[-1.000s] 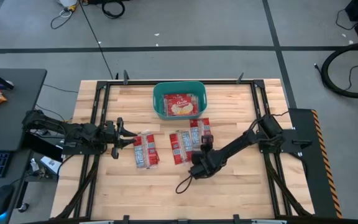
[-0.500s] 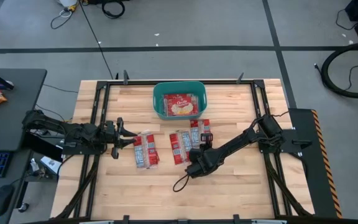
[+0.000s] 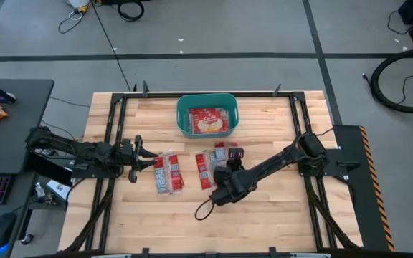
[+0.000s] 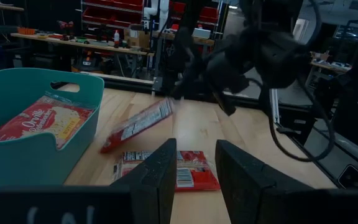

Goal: Sort popcorn bags into baskets
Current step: Put the red popcorn bag into the blue bin

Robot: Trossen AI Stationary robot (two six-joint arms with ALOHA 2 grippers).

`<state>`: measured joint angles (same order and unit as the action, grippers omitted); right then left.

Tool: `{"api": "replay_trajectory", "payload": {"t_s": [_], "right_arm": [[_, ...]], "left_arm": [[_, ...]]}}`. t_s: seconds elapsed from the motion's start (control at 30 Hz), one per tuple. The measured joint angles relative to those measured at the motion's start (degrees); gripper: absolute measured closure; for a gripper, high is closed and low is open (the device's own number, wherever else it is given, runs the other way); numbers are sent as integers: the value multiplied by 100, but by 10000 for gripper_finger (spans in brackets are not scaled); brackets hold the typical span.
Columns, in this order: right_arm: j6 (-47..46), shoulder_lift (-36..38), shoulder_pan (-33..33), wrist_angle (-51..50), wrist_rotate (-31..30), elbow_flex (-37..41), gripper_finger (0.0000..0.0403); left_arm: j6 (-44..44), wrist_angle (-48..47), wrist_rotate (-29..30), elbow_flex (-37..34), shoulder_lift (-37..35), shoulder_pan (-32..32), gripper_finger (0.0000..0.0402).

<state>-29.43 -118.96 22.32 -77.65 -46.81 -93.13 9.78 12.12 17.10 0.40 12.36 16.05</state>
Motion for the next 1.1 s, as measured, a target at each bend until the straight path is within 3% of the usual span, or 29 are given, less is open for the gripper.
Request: {"api": "replay_trajectory", "payload": {"t_s": [0.63, 1.1], "right_arm": [[-431, 4, -171, -680, -933, -986, 401], [-30, 9, -697, -1080, -1616, -2107, 400]], "left_arm": [[0, 0, -1, 1, 0, 0, 285], [0, 0, 0, 0, 0, -2, 285]]}}
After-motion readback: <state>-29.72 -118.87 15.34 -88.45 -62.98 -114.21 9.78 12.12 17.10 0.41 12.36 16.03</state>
